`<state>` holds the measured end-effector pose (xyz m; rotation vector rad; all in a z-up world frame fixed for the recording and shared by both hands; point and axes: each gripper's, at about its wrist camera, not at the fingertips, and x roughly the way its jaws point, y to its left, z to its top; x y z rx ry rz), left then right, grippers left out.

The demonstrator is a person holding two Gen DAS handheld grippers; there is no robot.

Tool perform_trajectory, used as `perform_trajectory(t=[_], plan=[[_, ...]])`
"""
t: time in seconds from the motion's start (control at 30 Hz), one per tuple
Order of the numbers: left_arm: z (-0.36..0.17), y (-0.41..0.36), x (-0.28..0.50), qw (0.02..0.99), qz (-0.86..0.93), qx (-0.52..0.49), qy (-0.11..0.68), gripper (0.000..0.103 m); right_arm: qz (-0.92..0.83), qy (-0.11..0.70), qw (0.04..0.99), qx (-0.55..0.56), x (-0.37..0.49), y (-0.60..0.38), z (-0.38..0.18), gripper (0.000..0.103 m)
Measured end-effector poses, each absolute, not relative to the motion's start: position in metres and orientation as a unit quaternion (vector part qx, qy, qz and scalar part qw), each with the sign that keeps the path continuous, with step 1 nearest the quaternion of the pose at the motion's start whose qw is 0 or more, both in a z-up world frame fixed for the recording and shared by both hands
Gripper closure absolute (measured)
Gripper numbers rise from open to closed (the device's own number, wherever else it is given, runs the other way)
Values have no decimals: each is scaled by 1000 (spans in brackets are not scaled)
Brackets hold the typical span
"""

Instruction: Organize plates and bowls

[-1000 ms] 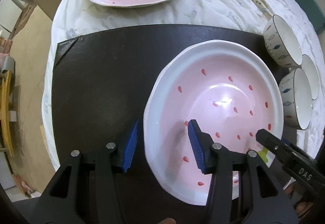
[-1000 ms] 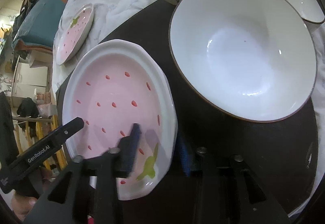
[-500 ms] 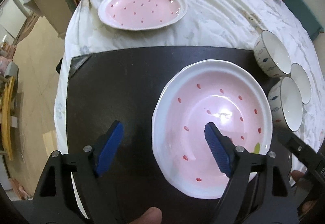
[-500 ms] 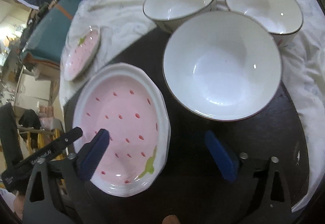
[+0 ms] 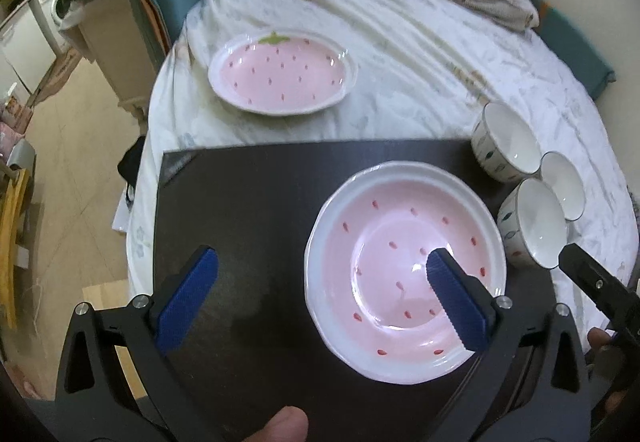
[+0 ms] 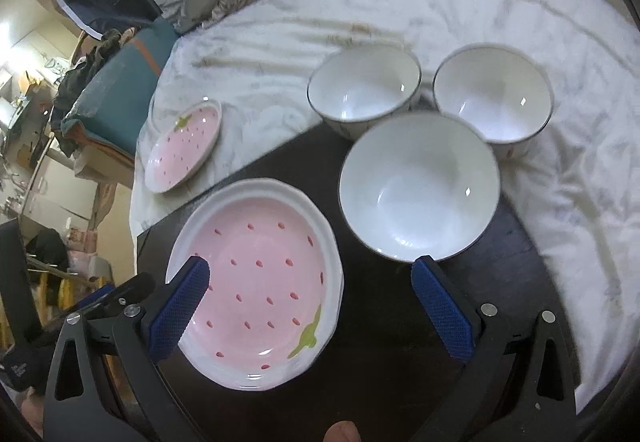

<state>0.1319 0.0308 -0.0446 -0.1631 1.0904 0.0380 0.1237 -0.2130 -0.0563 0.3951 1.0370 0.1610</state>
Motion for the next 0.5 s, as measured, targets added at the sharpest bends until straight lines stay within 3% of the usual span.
perform_trajectory(t=[0.5], plan=[[-24,28,132,865,22,-65,497,0,77,464,867,163,111,-205,-25,0]])
